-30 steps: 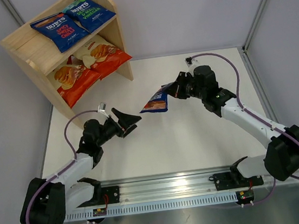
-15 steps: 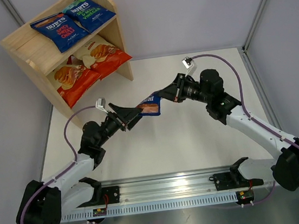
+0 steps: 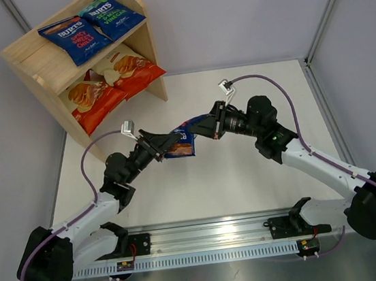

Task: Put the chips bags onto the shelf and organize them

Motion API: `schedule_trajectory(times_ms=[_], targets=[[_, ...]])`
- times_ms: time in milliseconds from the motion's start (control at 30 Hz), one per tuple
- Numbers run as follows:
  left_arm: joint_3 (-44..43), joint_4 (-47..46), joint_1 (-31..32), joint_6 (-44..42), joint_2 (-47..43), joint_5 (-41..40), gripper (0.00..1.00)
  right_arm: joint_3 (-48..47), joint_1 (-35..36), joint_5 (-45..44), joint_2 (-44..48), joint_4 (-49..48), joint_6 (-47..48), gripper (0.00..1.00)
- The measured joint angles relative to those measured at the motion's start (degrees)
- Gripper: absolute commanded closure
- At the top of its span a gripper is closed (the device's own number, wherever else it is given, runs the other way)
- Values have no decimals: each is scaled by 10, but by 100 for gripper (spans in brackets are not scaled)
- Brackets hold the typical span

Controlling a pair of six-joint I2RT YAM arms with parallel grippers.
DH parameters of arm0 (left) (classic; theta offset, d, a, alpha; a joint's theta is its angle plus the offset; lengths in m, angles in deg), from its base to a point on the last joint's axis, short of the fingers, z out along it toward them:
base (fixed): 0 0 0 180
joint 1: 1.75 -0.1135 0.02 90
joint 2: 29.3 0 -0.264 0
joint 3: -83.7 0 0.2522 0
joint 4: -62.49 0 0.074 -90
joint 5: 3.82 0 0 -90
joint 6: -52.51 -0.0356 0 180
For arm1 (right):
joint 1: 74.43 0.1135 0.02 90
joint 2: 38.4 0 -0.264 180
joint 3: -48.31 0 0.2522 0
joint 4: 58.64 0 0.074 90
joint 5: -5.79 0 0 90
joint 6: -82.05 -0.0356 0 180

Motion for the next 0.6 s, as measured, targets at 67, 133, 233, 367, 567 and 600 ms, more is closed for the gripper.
schedule_trajectory(times_ms=[67, 133, 233, 367, 567, 600], targets=[[0, 5, 1, -6, -6, -3, 64, 6, 0, 0, 3, -3, 3, 100], [0, 13, 2, -17, -19, -5, 76, 15, 0, -2, 8, -5, 7, 100], [0, 17, 5, -48, -44, -10, 83, 26, 0, -5, 20, -5, 10, 86], [0, 26, 8, -117, -82, -18, 84, 31, 2, -12, 40, 3, 12, 46], [-15, 44, 25, -272, -139, -18, 85, 45, 2, -44, 85, 34, -20, 1], [-19, 45, 30, -300, -146, -17, 85, 49, 2, -49, 91, 36, -30, 1]])
